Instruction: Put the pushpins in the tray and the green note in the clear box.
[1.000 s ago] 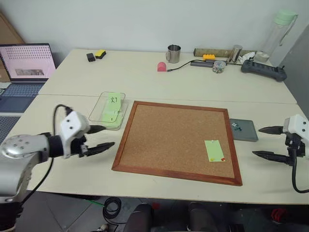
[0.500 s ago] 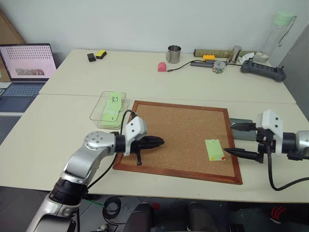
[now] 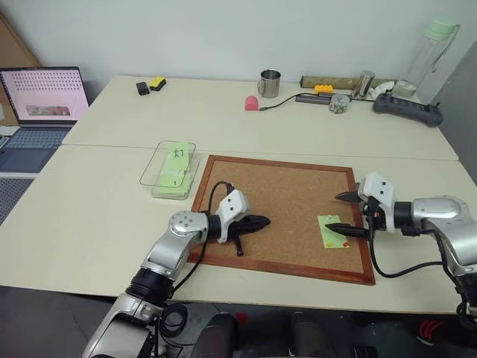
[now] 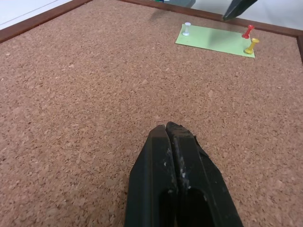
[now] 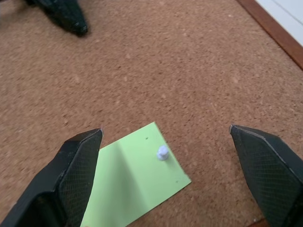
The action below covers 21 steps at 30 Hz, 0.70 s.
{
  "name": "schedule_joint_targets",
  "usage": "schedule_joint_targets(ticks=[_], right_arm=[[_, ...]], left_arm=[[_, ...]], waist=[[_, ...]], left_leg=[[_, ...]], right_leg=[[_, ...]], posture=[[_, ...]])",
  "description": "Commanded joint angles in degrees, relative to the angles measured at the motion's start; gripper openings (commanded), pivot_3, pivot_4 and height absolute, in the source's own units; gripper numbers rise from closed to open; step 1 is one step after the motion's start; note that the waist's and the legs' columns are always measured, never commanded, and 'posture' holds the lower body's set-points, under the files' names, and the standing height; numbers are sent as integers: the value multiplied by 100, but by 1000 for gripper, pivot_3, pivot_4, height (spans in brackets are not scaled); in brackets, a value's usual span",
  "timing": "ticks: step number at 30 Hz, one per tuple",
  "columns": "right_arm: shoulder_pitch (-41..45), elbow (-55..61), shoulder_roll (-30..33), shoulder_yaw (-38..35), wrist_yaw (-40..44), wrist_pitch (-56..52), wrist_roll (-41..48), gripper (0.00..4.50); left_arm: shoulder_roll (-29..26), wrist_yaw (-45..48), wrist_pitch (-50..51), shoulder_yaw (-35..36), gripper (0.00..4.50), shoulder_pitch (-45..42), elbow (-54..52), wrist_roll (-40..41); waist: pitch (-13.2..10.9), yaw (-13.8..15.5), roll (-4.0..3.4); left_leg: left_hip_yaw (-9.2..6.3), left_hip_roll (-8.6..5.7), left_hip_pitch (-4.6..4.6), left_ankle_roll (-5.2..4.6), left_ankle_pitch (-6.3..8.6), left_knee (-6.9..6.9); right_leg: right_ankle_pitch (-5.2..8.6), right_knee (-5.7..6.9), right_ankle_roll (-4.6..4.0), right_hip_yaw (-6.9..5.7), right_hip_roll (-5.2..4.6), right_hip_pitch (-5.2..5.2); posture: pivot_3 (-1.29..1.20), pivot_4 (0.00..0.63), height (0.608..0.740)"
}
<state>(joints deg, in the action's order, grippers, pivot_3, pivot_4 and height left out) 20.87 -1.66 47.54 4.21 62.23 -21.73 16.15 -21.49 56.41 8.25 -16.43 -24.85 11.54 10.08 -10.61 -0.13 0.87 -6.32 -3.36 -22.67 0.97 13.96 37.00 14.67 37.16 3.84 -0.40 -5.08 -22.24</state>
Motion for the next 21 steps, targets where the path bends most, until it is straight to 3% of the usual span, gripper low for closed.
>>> schedule_joint_targets(ticks=[1,5,14,19,21], right_arm=[[143,-282,-74,10,54,327,-165,4042],[157,-406,-141,9,117,404,-199,3033],[74,-439,-148,79,272,429,-217,1405],[75,-426,-141,91,316,392,-214,223],[82,-402,-140,87,330,376,-208,10]], left_arm=[[-3,-47,-22,9,0,42,64,-113],[1,-52,7,-1,0,67,12,-127],[-17,-102,80,-35,0,189,-159,-151],[-11,-110,85,-18,0,183,-149,-174],[-5,-113,86,-22,0,184,-146,-180]], waist=[[0,0,0],[1,-1,-2],[2,-2,-4],[2,-1,-4],[3,-1,-4]], left_leg=[[-1,0,1,0,0,0],[0,0,2,0,0,-1],[0,0,5,0,0,-1],[0,0,4,0,0,-1],[-1,0,5,0,0,-1]], right_leg=[[0,0,0,-1,0,1],[0,3,0,-1,0,0],[-1,4,-1,0,0,1],[-1,4,-1,0,0,1],[-1,4,-1,0,0,1]], posture=[[0,150,740],[0,150,740],[0,150,740],[0,150,740],[0,150,740]])
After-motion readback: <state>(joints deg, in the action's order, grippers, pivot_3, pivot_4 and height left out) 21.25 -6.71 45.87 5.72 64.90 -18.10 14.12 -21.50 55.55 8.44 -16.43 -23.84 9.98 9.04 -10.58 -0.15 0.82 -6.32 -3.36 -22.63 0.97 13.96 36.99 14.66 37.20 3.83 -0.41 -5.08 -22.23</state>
